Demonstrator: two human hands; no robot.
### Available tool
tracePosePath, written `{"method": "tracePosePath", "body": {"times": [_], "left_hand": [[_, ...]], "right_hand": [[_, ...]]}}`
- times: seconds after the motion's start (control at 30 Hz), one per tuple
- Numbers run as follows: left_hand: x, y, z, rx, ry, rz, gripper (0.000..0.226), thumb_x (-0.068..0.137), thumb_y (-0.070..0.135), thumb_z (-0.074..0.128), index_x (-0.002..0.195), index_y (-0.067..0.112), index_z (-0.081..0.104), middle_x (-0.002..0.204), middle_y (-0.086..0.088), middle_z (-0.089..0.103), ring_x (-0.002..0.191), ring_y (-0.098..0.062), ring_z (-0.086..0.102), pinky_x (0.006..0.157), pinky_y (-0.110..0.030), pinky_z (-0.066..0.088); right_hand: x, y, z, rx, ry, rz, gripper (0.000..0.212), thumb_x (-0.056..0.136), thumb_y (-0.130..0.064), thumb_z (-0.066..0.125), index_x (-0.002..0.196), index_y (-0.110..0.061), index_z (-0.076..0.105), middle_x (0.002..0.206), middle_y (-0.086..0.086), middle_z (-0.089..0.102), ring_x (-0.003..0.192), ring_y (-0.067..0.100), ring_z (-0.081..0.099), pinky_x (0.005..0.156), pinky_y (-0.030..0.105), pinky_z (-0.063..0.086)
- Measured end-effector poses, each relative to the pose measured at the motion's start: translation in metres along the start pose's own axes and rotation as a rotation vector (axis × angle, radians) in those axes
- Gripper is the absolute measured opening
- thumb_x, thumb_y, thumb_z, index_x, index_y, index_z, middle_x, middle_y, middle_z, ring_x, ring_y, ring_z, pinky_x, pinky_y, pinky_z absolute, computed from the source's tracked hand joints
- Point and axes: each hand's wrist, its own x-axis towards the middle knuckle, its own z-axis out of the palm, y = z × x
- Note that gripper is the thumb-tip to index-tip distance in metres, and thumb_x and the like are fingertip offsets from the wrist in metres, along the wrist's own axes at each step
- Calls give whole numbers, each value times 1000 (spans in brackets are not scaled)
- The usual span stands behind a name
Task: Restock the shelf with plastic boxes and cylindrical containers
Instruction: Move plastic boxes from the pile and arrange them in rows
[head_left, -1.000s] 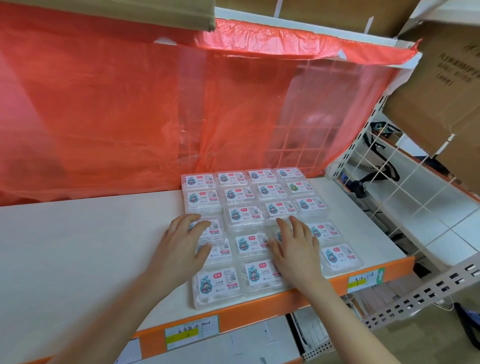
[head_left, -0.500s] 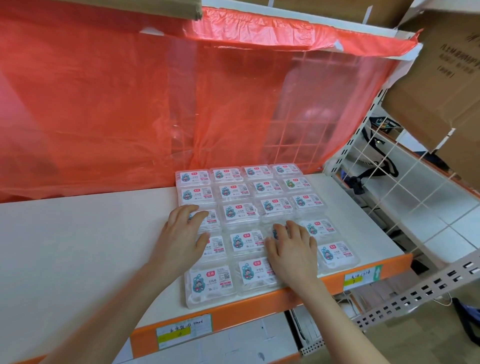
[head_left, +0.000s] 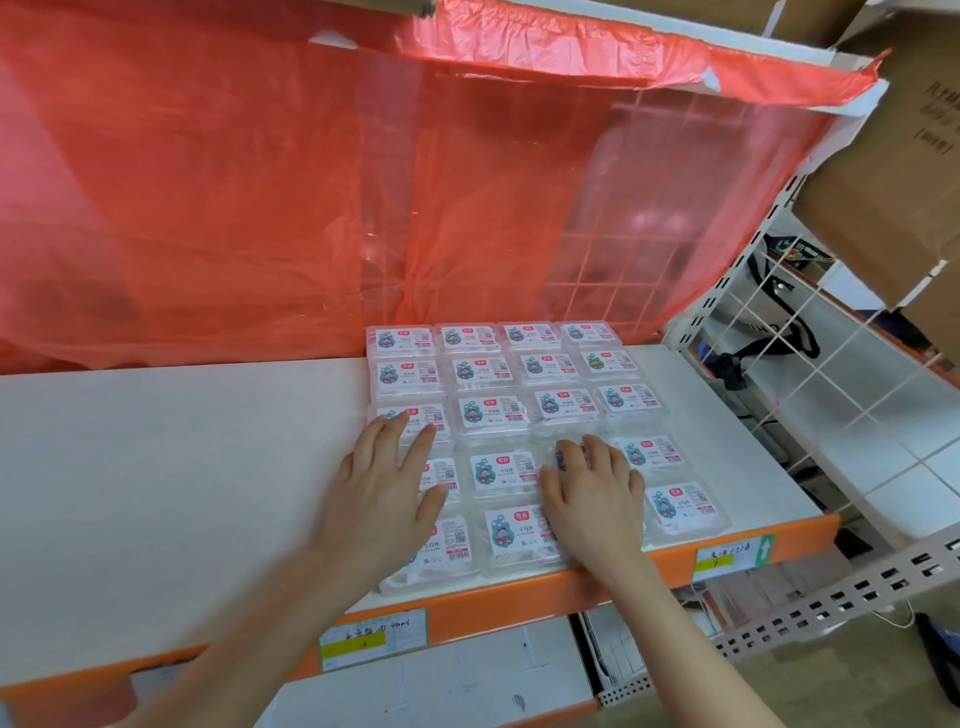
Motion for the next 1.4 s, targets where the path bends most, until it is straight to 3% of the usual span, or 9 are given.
{"method": "tracePosePath", "body": {"times": [0.07,0.17,0.53,0.77,0.93,1.1,1.2,1.4], "left_hand": [[1,-2,5,-6,-13,-13,64,93,48,37,147,22,17,155,-6,12,142,-24,3,113,-37,15],[1,-3,8,-1,-32,-17,64,93,51,31,148,25,10,156,-3,4,142,-22,-4,114,-35,10],[1,0,8,-32,-38,-44,65,93,47,37,148,24,12,156,-4,5,142,-21,-6,114,-34,9],[2,9,-6,-63,-38,-58,63,92,38,48,147,22,20,156,-6,4,142,-25,3,114,-38,12],[-5,9,-25,-83,24,-156,59,90,33,52,143,17,30,153,-11,16,140,-27,11,113,-39,16],[-38,-21,-41,-69,39,-351,59,90,31,53,142,15,32,151,-13,19,139,-28,13,112,-40,17],[-70,-44,-55,-48,56,-473,56,90,31,54,140,11,37,148,-17,27,136,-33,21,108,-45,25],[-123,-77,-75,-61,114,-639,50,90,31,52,133,7,48,140,-20,39,129,-38,33,100,-51,35]], "right_hand": [[0,0,0,-1,-1,0,42,94,-42,31,130,-23,43,143,2,35,131,25,27,105,42,21],[0,0,0,-1,-5,0,42,94,-42,31,131,-24,42,144,2,34,132,24,26,105,42,20],[0,1,-1,31,-4,-5,43,94,-41,31,131,-23,42,144,3,34,132,26,26,107,44,20],[2,1,-13,147,-23,-49,52,93,-39,38,141,-21,29,146,7,31,133,27,25,106,45,23],[1,-25,-31,202,3,-249,53,91,-35,44,140,-18,33,147,11,30,134,29,25,105,46,24],[-9,-81,-31,322,-50,-551,52,91,-29,48,139,-14,37,145,13,34,132,30,29,106,44,25],[-22,-118,-25,312,-93,-695,53,92,-32,45,141,-16,34,146,12,31,134,28,26,107,42,23],[-51,-179,-12,250,-157,-841,53,93,-36,41,142,-19,31,148,11,27,135,26,22,106,42,23]]}}
